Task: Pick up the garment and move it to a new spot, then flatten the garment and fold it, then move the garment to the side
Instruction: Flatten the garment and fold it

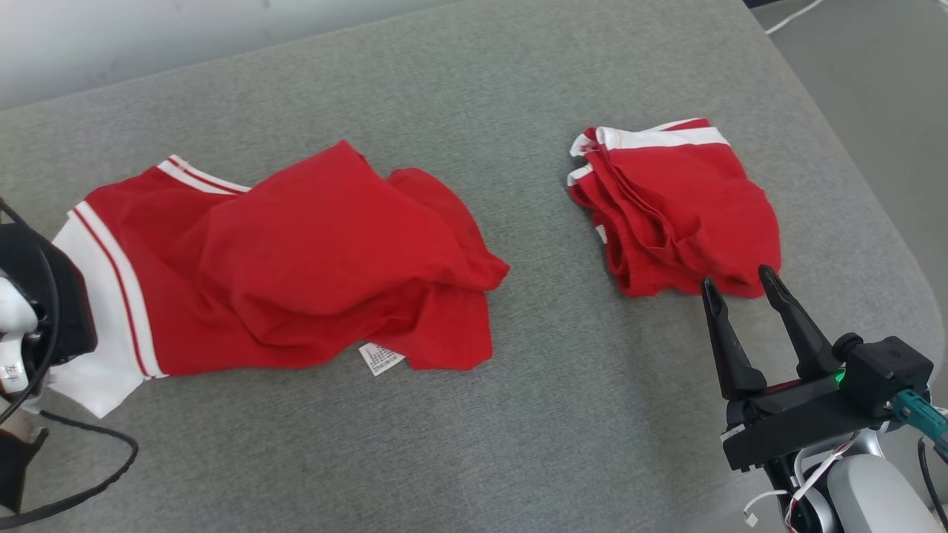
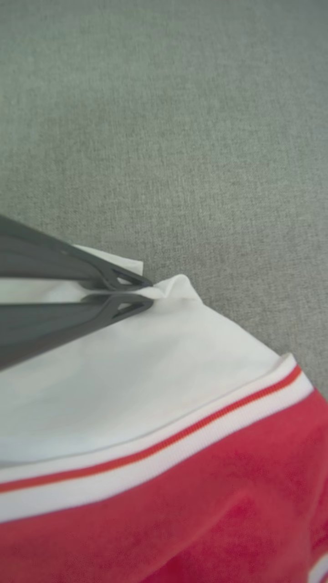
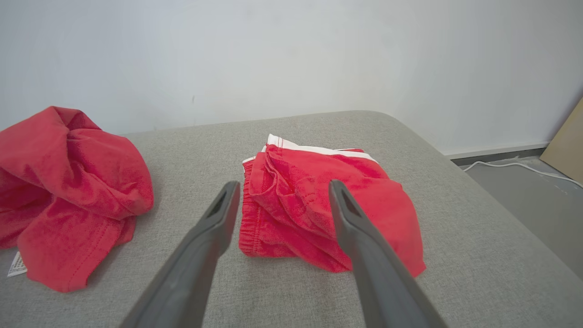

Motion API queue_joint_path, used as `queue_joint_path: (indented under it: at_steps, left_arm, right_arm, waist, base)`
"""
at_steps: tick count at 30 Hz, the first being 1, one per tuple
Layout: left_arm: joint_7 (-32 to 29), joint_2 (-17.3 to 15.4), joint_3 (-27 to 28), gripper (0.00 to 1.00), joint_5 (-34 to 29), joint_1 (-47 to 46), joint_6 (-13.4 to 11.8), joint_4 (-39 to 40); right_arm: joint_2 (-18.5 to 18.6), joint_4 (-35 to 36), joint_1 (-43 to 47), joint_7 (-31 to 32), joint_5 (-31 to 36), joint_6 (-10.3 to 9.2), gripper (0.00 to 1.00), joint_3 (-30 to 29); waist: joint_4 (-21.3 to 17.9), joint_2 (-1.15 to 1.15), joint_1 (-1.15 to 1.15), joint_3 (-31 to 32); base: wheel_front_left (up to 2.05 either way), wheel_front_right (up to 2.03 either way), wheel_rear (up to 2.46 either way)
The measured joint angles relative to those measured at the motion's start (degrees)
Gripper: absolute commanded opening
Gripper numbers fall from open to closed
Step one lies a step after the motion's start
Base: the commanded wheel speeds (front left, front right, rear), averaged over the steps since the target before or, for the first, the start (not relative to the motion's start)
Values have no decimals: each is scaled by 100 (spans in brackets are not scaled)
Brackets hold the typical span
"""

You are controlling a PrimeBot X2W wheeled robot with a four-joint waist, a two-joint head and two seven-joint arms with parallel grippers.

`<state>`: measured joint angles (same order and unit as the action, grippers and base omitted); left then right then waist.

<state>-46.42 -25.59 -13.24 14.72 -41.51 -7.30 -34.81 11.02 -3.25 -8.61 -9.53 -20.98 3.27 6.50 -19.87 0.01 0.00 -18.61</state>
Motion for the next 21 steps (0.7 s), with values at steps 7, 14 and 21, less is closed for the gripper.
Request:
queue_joint_path:
  at_steps: [7, 14, 21]
  left_arm:
    - [113, 302, 140, 0, 234, 30, 1, 142]
    - [368, 773, 513, 0, 1020, 271, 185, 635]
    - [394, 804, 901, 0, 1608, 489, 343, 918]
  right_arm:
    - [4, -23, -10, -4, 34, 0, 100, 0]
    - [-19, -100, -9, -9, 34, 0, 100, 38]
    - [-100, -222, 28, -55, 32, -29, 100, 60]
  waist:
    - [276, 0, 0, 84]
    - [718, 0, 0, 289]
    - [1173, -1, 0, 537]
  base:
    - [0, 0, 0]
    - [0, 0, 0]
    - [0, 0, 0]
